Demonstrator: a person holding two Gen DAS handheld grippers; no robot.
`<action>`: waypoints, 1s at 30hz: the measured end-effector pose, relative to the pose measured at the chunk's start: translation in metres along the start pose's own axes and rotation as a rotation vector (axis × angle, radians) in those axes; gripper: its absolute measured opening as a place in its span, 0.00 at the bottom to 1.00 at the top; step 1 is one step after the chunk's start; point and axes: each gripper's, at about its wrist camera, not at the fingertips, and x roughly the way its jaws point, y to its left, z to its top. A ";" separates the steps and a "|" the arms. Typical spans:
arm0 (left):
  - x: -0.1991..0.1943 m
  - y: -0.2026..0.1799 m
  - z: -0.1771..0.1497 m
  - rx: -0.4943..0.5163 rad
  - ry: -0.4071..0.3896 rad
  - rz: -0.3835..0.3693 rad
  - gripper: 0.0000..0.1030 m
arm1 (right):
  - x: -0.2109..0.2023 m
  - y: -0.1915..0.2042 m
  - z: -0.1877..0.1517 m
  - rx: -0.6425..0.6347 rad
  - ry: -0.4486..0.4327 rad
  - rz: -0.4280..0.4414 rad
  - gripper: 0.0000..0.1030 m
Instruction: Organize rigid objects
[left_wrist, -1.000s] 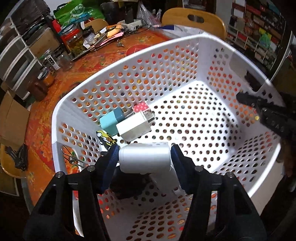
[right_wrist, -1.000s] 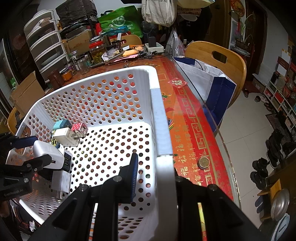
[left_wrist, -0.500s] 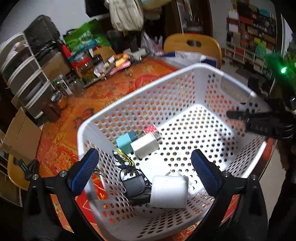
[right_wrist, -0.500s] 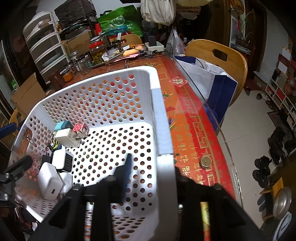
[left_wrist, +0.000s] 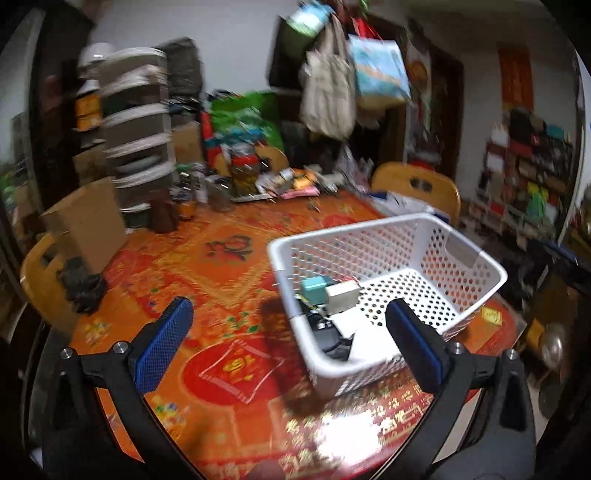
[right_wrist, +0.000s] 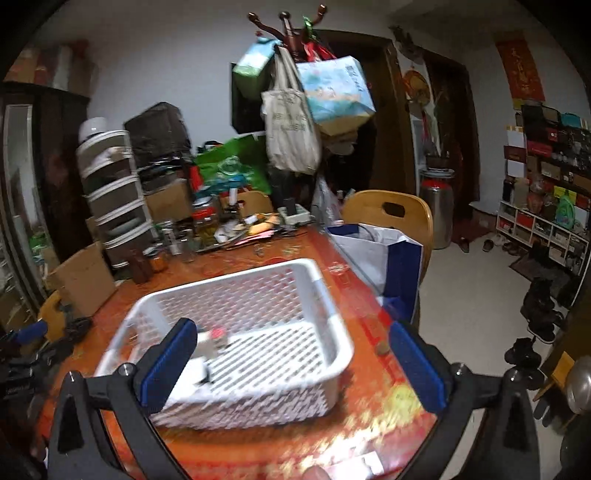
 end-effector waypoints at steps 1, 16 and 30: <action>-0.019 0.004 -0.007 -0.005 -0.023 0.014 1.00 | -0.012 0.005 -0.004 -0.005 -0.006 0.014 1.00; -0.097 -0.039 -0.046 0.041 -0.013 0.032 1.00 | -0.097 0.072 -0.058 -0.186 0.068 0.087 1.00; -0.052 -0.054 -0.052 0.040 0.057 0.021 1.00 | -0.078 0.053 -0.059 -0.159 0.105 0.058 1.00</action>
